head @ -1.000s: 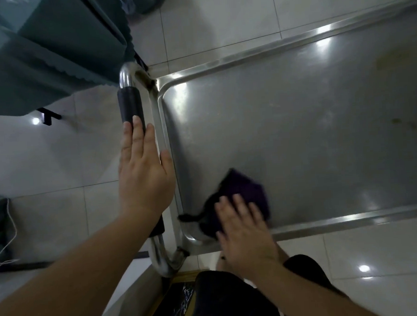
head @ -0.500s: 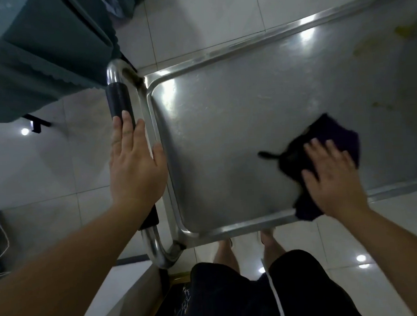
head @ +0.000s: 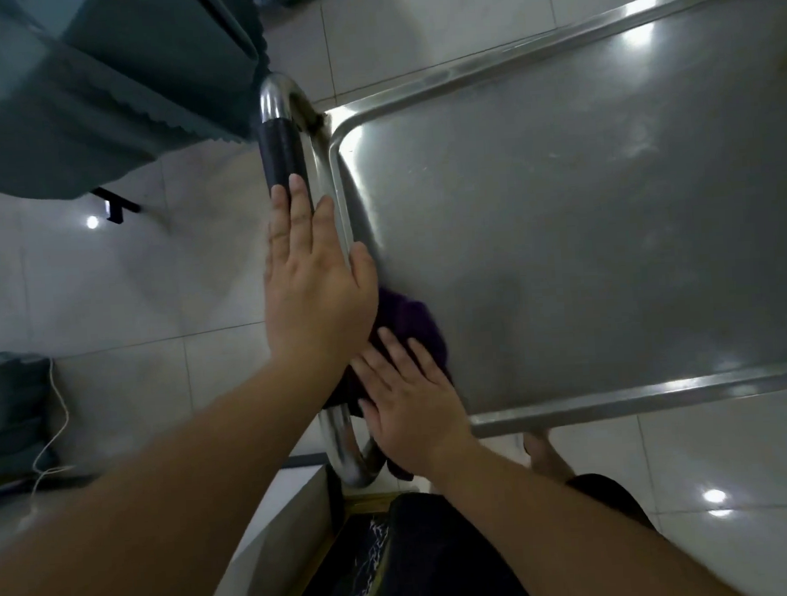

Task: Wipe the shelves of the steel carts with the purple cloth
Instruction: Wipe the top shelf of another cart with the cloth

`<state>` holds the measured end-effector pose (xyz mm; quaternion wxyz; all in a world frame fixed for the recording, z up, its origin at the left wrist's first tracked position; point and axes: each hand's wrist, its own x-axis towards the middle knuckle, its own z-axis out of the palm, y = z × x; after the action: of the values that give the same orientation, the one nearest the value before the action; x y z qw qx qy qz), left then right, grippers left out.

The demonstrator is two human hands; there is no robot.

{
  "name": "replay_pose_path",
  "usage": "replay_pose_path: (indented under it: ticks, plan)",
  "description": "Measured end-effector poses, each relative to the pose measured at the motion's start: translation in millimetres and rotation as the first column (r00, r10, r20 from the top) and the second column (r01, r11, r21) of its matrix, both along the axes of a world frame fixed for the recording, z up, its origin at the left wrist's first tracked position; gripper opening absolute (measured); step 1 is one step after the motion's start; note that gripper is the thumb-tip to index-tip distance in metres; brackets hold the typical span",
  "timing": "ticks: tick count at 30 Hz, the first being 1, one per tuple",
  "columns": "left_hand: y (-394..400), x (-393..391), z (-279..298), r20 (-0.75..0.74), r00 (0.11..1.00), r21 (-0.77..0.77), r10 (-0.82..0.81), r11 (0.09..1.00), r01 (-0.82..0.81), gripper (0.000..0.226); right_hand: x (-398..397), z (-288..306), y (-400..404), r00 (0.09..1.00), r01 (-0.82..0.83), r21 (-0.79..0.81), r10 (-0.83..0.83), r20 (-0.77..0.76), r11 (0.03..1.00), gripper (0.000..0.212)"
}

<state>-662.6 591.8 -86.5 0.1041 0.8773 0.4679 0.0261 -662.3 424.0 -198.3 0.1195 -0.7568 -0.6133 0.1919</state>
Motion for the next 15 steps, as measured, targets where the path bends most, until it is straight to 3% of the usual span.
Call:
replay_pose_path:
  ticks: [3, 5, 8, 10, 15]
  plan:
    - [0.1, 1.1, 1.1, 0.002, 1.0, 0.0, -0.011, 1.0, 0.011, 0.062, 22.5, -2.9, 13.4, 0.97, -0.24, 0.045, 0.241, -0.012, 0.97, 0.06]
    - [0.3, 1.1, 2.5, 0.0, 1.0, -0.018, -0.011, 1.0, 0.011, 0.062, 60.9, -5.6, 5.5, 0.965, -0.262, 0.026, 0.262, 0.001, 0.965, 0.061]
    - [0.7, 0.4, 3.4, 0.016, 1.0, -0.058, -0.005, 0.998, 0.006, 0.061, 148.9, -8.1, -22.1, 0.994, 0.036, 0.076, -0.044, 0.1, 0.996, 0.059]
    - [1.1, -0.4, 4.0, 0.018, 1.0, -0.069, -0.008, 0.998, 0.009, 0.06, 218.0, -7.1, -46.7, 0.957, 0.249, 0.043, -0.252, 0.146, 0.968, 0.06]
    - [3.1, -1.1, 2.4, 0.028, 0.999, -0.071, -0.016, 0.997, 0.018, 0.06, 346.7, 0.8, -78.5, 0.688, 0.724, -0.113, -0.704, 0.174, 0.68, 0.072]
